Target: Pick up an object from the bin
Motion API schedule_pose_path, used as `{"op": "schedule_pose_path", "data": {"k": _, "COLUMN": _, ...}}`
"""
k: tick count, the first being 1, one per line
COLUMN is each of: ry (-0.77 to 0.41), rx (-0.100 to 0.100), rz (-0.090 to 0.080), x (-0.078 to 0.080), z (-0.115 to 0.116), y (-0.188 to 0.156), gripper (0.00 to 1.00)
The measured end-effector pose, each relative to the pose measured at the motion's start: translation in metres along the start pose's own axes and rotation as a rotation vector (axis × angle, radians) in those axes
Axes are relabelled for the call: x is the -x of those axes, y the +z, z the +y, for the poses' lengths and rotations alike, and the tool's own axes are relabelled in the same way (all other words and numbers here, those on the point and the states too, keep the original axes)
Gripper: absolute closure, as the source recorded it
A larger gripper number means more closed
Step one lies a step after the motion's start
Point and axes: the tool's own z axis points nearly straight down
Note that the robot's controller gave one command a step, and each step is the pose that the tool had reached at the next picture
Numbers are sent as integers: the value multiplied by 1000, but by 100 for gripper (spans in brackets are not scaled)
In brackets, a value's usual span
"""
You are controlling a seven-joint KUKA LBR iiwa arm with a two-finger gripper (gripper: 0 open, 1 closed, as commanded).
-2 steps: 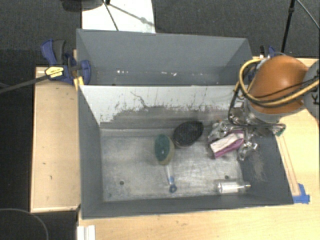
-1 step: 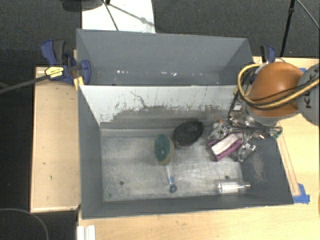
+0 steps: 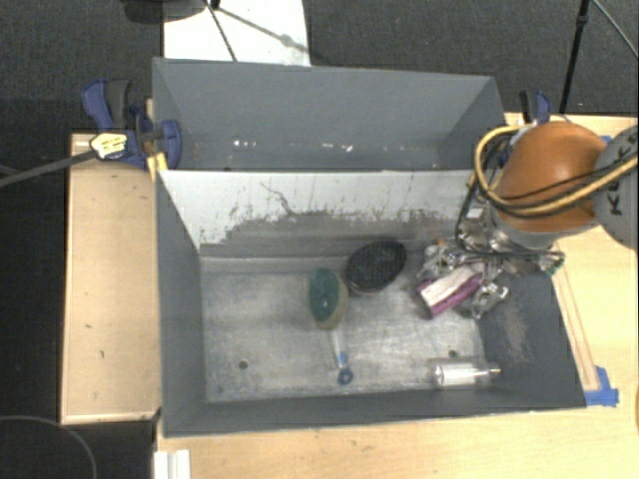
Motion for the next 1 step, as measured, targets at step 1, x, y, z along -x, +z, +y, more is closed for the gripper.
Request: {"op": "schedule_pose_path", "data": {"k": 1, "ry": -216, "rx": -4, "rz": 2, "x": -4, "z": 6, "y": -184, "gripper": 100}}
